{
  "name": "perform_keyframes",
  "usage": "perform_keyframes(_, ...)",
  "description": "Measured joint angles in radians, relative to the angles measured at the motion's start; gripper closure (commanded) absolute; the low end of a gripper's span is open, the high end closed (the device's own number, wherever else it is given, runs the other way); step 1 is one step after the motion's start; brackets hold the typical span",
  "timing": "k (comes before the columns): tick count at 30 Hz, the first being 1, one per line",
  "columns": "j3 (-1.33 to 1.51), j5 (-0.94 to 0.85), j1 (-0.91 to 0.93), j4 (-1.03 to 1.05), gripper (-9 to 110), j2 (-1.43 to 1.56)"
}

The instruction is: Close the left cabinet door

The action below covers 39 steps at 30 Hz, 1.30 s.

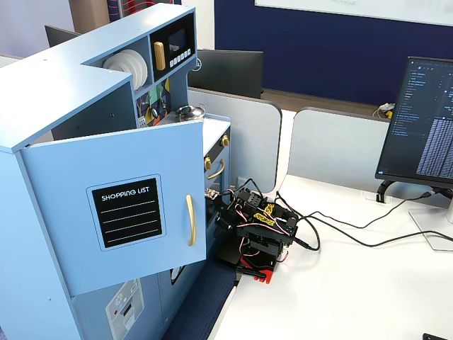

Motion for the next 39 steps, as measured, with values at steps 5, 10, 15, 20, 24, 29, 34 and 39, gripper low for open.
perform_keyframes(5,0.000,0.015,0.005,0.000,101,0.000)
perform_keyframes(10,0.000,0.018,0.005,0.000,101,0.000)
perform_keyframes(15,0.000,0.021,-0.009,0.000,101,0.000)
perform_keyframes(20,0.012,0.069,-0.183,-0.055,101,-0.002)
perform_keyframes(24,-0.018,0.074,-0.509,-0.224,102,-0.031)
perform_keyframes(29,-0.100,-0.067,-0.920,-0.505,102,-0.132)
perform_keyframes(34,-0.147,-0.193,-1.292,-0.807,102,-0.212)
perform_keyframes(39,-0.184,-0.264,-1.549,-1.106,102,-0.339)
